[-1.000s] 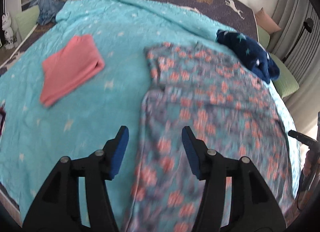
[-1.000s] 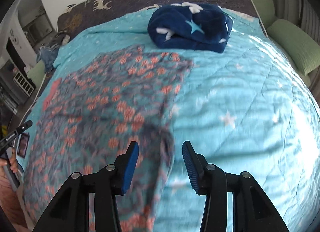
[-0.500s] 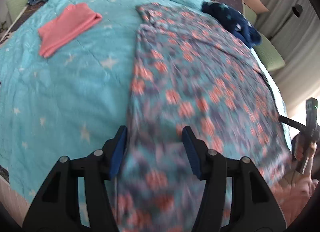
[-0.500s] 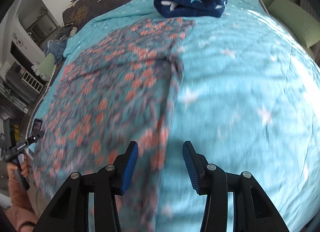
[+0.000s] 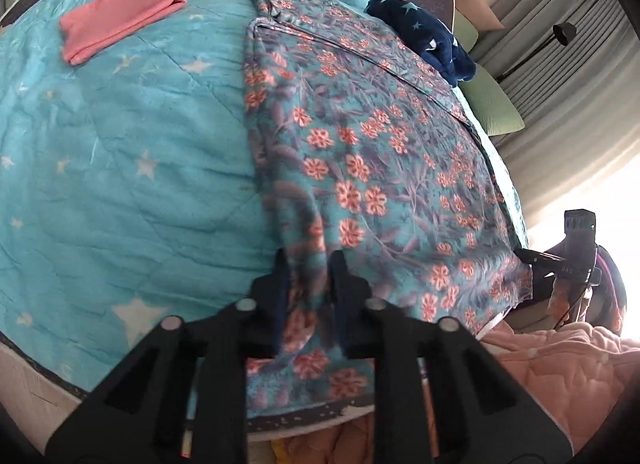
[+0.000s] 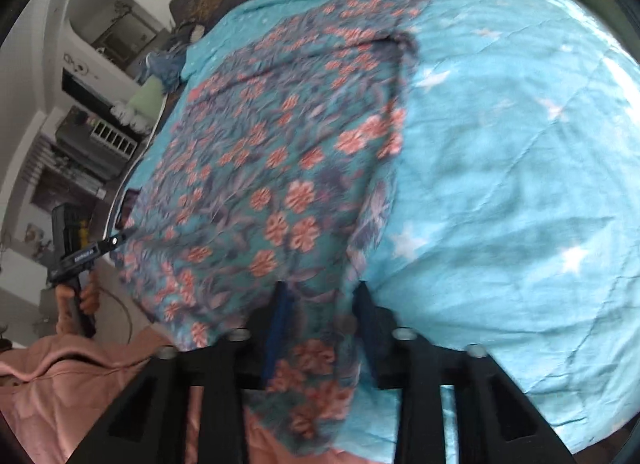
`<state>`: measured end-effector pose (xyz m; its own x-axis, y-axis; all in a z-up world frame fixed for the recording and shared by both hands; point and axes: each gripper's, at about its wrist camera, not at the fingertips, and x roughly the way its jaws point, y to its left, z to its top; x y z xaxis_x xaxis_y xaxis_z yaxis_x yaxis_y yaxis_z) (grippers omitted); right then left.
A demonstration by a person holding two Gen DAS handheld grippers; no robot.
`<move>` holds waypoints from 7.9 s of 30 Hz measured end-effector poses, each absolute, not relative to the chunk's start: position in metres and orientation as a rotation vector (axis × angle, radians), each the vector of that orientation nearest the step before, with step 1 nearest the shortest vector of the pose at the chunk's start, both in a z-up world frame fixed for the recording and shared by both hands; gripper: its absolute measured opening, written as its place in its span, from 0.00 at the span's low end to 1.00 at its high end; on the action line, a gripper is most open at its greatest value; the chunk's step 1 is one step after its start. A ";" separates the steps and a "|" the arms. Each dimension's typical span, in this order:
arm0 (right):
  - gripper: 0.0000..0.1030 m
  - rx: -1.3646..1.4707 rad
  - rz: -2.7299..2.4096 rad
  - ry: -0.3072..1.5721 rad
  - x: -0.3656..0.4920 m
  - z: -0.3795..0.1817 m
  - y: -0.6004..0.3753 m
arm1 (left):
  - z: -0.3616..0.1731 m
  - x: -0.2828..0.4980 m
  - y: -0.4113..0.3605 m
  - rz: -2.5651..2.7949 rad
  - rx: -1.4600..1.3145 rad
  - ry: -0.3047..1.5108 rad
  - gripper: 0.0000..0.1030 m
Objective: Fold small clothes
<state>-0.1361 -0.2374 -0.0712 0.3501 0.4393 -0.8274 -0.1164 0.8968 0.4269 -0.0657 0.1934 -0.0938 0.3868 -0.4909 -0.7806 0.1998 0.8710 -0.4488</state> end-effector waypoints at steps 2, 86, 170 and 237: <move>0.18 0.319 0.376 1.170 -0.139 -0.069 -0.237 | -0.092 -0.072 0.195 -0.427 -0.288 1.089 0.13; 0.53 -0.041 -0.047 0.976 0.090 -0.051 -0.274 | -0.066 0.184 0.148 -0.146 0.075 0.941 0.56; 0.29 0.411 0.265 1.042 0.222 -0.076 -0.321 | -0.073 0.282 0.149 -0.381 -0.090 0.919 0.55; 0.55 0.519 0.195 1.047 0.032 -0.071 -0.297 | -0.097 0.117 0.181 -0.391 -0.627 0.998 0.74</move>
<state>0.0324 -0.2974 -0.0712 0.4964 0.3935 -0.7738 0.0889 0.8636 0.4962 0.1166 0.1810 -0.0966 0.4956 -0.5730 -0.6527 0.0234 0.7600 -0.6495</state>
